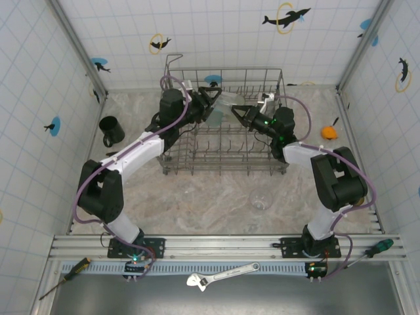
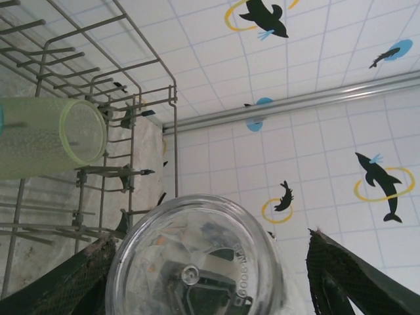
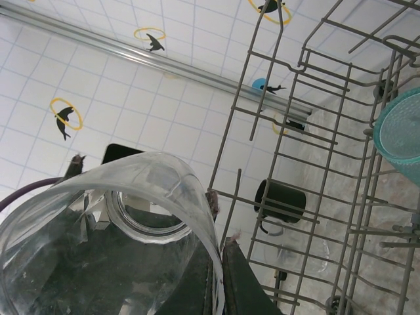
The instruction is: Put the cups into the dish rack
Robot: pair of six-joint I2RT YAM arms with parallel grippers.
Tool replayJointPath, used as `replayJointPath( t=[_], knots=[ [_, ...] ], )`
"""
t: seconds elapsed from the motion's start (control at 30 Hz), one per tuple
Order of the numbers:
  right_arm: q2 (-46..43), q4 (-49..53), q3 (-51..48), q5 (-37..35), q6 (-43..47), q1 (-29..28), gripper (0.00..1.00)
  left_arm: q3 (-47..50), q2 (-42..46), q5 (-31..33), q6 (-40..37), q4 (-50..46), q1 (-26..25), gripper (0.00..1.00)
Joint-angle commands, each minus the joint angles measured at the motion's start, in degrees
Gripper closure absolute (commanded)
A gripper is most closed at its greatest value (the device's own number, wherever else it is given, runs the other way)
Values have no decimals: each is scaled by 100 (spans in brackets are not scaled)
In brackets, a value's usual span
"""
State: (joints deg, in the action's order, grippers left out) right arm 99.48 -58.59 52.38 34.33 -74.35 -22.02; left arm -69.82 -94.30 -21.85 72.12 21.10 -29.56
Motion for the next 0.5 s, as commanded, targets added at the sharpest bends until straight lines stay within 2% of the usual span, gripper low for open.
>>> replayJointPath(
  t=[0.0, 0.1, 0.37, 0.47],
  knots=[
    [80, -359, 44, 37, -10, -48, 100, 119, -85, -105, 73, 263, 27, 31],
    [98, -290, 101, 82, -2, -60, 100, 251, -50, -93, 75, 310, 27, 43],
    [46, 23, 193, 109, 139, -71, 98, 411, 32, -212, 34, 439, 29, 98],
    [6, 105, 201, 118, 197, -74, 85, 499, 106, -200, -39, 490, 29, 100]
  ],
)
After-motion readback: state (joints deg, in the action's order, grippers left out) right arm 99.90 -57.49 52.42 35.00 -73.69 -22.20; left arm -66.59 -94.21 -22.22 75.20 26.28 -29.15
